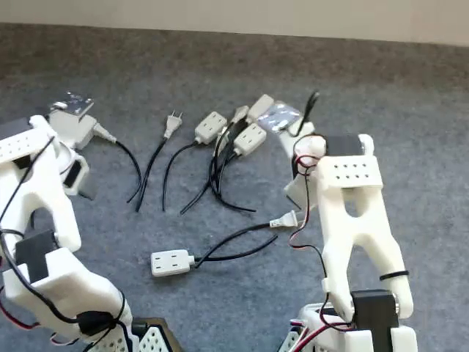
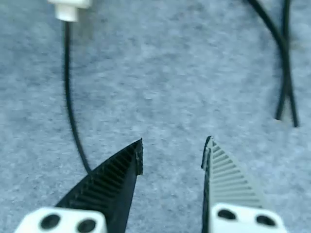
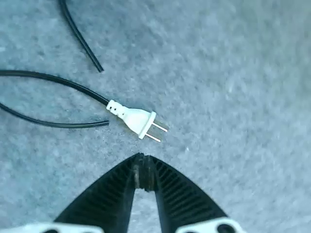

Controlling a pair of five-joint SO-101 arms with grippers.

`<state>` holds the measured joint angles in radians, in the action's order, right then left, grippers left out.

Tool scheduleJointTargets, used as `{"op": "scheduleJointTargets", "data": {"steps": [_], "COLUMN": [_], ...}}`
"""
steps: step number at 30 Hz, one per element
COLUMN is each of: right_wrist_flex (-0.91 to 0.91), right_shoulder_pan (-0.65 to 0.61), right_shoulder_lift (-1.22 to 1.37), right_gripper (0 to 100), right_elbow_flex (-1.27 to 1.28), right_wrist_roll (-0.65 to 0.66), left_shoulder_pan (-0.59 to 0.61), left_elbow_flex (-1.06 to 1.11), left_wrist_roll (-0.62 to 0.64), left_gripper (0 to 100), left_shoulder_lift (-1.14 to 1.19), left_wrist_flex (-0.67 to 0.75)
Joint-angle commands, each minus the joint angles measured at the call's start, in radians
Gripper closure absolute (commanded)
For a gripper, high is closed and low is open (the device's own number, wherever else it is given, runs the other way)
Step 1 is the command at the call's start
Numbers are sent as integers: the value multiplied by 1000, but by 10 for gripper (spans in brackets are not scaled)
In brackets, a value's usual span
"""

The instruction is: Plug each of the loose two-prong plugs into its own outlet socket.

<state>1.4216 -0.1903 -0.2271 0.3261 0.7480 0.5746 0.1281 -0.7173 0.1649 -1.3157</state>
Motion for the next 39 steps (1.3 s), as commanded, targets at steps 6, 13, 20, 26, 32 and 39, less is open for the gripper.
{"op": "scheduleJointTargets", "data": {"steps": [6,13,20,26,32,39], "right_wrist_flex": [-133,-209,-318,-453,-464,-512], "right_shoulder_pan": [-117,-131,-168,-213,-211,-153], "right_shoulder_lift": [2,-5,2,5,7,13], "right_gripper": [993,993,993,991,831,801], "right_elbow_flex": [203,337,334,344,410,444], "right_wrist_roll": [344,462,391,287,284,328], "left_shoulder_pan": [163,298,312,314,321,323], "left_elbow_flex": [38,168,326,360,369,371], "left_wrist_roll": [-3,-8,-103,-100,-101,-103], "left_gripper": [783,783,783,783,783,783], "left_shoulder_lift": [-36,-38,-39,-38,-39,-38], "left_wrist_flex": [242,434,545,583,586,582]}}
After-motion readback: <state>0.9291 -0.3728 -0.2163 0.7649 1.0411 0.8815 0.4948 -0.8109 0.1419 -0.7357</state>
